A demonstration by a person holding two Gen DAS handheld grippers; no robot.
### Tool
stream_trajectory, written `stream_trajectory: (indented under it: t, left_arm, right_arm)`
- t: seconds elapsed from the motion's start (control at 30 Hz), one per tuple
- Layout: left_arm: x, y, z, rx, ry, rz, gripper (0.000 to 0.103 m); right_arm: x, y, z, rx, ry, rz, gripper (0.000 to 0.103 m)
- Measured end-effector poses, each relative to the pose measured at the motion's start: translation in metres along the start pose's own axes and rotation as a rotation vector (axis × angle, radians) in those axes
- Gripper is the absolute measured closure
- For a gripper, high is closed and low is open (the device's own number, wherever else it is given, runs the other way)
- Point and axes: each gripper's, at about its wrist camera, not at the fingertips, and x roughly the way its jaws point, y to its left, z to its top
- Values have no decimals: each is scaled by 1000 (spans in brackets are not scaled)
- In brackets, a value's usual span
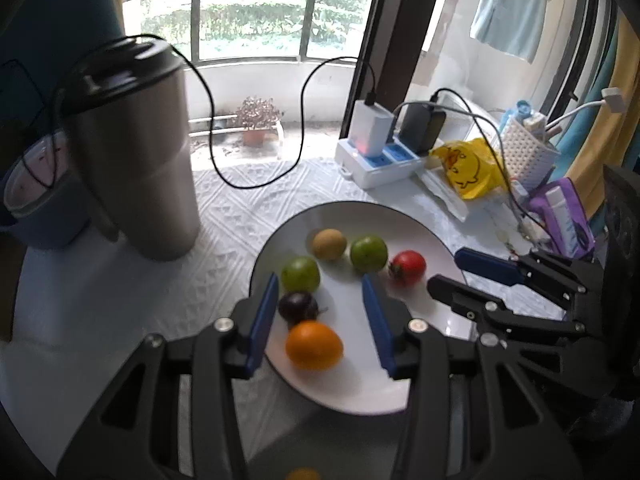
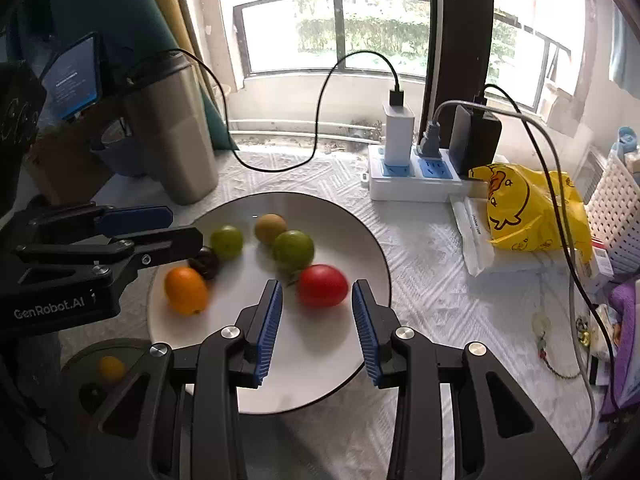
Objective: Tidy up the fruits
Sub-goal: 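Open the right tool releasing the tomato while the left releases the green fruit, then move both open tools back over the remaining fruits on the mat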
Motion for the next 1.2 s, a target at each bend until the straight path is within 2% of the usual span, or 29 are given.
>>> stream_trajectory:
  t: [0.47, 1.2]
  left_arm:
    - [-57, 6, -44, -31, -39, 12, 58]
    - [-89, 15, -123, -80, -17, 51, 58]
  right_arm:
    - [-45, 37, -21, -28, -30, 27, 65]
    - [-69, 88, -75, -63, 4, 94, 64]
